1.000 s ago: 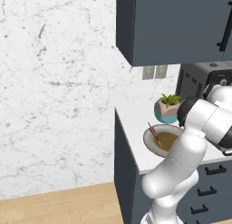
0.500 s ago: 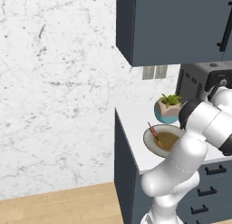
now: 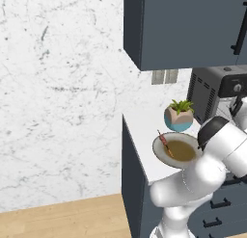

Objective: Pick up the kebab skewer and baguette bread, and place them inside the toaster oven. Close the toaster oven door and start by setting the timer.

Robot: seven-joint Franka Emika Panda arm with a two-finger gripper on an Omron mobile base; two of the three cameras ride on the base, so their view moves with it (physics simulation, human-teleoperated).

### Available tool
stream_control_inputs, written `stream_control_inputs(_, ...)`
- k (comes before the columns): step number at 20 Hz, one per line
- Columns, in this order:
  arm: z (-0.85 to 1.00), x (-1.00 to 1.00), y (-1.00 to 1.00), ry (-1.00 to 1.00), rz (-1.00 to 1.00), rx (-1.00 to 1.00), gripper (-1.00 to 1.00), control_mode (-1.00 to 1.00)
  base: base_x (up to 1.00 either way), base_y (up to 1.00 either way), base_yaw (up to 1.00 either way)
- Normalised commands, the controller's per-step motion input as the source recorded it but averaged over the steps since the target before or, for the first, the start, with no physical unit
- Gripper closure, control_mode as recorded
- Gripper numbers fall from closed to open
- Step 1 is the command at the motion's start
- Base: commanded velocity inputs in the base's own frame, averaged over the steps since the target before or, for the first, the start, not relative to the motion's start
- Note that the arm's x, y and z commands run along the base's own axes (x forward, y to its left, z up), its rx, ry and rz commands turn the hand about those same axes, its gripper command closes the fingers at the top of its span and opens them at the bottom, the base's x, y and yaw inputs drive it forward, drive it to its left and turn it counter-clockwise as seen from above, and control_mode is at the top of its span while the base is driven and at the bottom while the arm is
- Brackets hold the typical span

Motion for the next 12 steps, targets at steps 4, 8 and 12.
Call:
stream_control_inputs(4, 1.0, -0.7, 0.35, -0.04, 0.0, 0.0, -1.0, -1.0, 0.0, 0.0, 0.0)
stream_control_inputs(8, 0.5, -1.0, 0.75, -0.05, 0.0, -0.04, -1.0, -1.0, 0.0, 0.0, 0.0)
stream_control_inputs(12, 0.0, -1.0, 1.0, 0.0, -0.03, -0.09, -1.0, -1.0, 0.0, 0.0, 0.0)
